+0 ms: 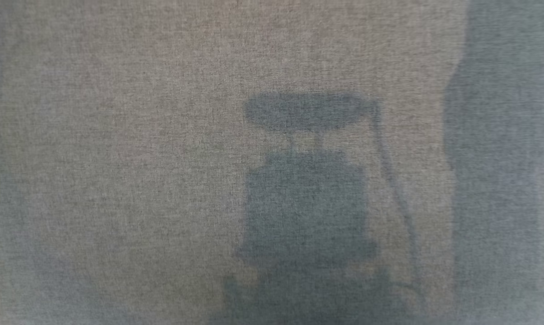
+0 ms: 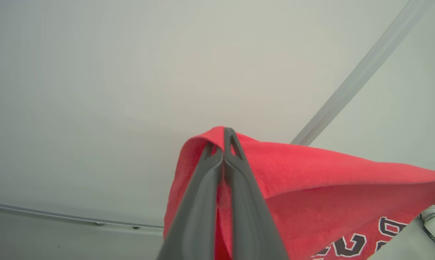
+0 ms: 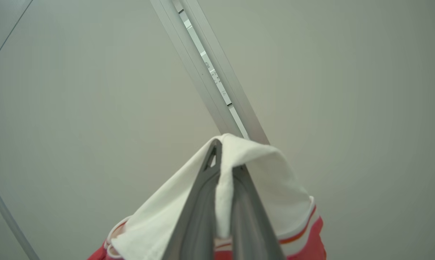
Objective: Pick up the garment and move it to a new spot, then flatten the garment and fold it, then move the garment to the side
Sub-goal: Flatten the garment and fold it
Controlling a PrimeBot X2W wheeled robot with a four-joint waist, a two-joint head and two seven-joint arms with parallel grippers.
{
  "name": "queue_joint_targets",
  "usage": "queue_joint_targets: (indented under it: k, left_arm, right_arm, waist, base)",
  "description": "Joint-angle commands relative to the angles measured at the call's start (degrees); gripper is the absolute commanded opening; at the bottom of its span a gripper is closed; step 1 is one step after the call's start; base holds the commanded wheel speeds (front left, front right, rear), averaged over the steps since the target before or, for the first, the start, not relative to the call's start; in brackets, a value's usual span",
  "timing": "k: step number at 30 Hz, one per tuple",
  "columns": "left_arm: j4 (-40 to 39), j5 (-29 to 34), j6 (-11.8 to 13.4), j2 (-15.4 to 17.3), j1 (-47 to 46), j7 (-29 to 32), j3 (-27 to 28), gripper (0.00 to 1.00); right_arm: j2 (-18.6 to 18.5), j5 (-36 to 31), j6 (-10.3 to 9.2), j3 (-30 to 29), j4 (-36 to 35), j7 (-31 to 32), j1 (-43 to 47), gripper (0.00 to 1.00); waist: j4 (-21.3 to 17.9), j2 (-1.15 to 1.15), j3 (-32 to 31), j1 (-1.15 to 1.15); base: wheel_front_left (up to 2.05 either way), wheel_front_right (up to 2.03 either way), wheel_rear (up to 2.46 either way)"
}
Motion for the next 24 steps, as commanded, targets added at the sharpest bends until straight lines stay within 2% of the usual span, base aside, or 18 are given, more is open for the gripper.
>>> queue_joint_targets:
  k: [1,2,3,4,8,10,12,15,20,23,24]
  left_arm:
    - [5.25,2.98,-3.02,-2.91,-4.20,-6.39,1.31,0.00]
    - [7.49,3.61,-5.17,-4.65,-5.17,-8.59,1.36,0.00]
    - [11.74,5.10,-8.81,-6.89,-6.55,-12.73,1.58,0.00]
    - [11.74,5.10,-8.81,-6.89,-6.55,-12.73,1.58,0.00]
    - [17.09,7.92,-16.58,-9.34,-3.60,-15.35,-1.85,0.00]
    - [18.31,7.08,-18.61,-10.54,-0.36,-15.16,-3.25,0.00]
    - [17.77,7.39,-19.64,-10.55,3.73,-15.10,-5.22,0.00]
    - [14.84,5.83,-20.33,-9.63,12.97,-14.66,-8.10,0.00]
    - [3.16,2.59,-20.32,-4.09,30.46,-14.85,-11.54,0.00]
    - [-4.61,0.94,-20.09,0.45,41.12,-16.22,-13.20,0.00]
    - [-7.13,0.72,-19.16,1.80,44.45,-17.01,-13.64,0.00]
  right_arm:
    - [-0.53,-1.15,0.01,2.54,3.71,-5.45,-4.53,0.00]
    - [-0.45,-1.46,0.01,4.03,5.49,-8.47,-5.98,0.00]
    - [-0.45,-0.61,0.00,7.07,8.26,-12.93,-7.33,0.00]
    - [-0.45,-0.61,0.00,7.07,8.26,-12.93,-7.33,0.00]
    - [-0.54,2.43,0.01,11.02,10.58,-18.12,-3.82,0.00]
    - [-0.79,5.00,0.01,11.84,9.61,-16.93,0.57,0.00]
    - [-2.62,7.48,0.01,12.59,6.34,-15.36,7.39,0.00]
    - [-5.41,13.00,0.01,13.51,-1.83,-12.43,23.16,0.00]
    - [-10.72,20.91,0.02,10.96,-18.82,-6.74,52.84,0.00]
    - [-11.34,24.53,0.00,8.50,-27.76,-3.84,69.01,0.00]
    - [-11.90,25.04,0.01,8.02,-30.57,-3.03,73.96,0.00]
  waist:
    - [1.79,0.37,3.94,-0.01]
    - [1.78,0.37,4.49,-0.01]
    - [1.79,0.37,5.41,-0.01]
    - [1.79,0.37,5.41,-0.01]
    - [1.23,0.37,5.68,-0.01]
    - [0.97,0.37,5.74,-0.01]
    - [0.78,0.37,5.42,-0.01]
    - [-0.01,0.37,2.57,-0.01]
    - [-1.87,0.37,-3.09,-0.01]
    - [-2.39,0.37,-6.78,-0.01]
    - [-2.44,0.37,-7.96,-0.01]
  base:
    - [0.00,0.00,0.00]
    - [0.00,0.00,0.00]
    - [0.00,0.00,0.00]
    - [0.00,0.00,0.00]
    - [0.00,0.00,0.00]
    - [0.00,0.00,0.00]
    - [0.00,0.00,0.00]
    - [0.00,0.00,0.00]
    - [0.00,0.00,0.00]
    - [0.00,0.00,0.00]
    - [0.00,0.00,0.00]
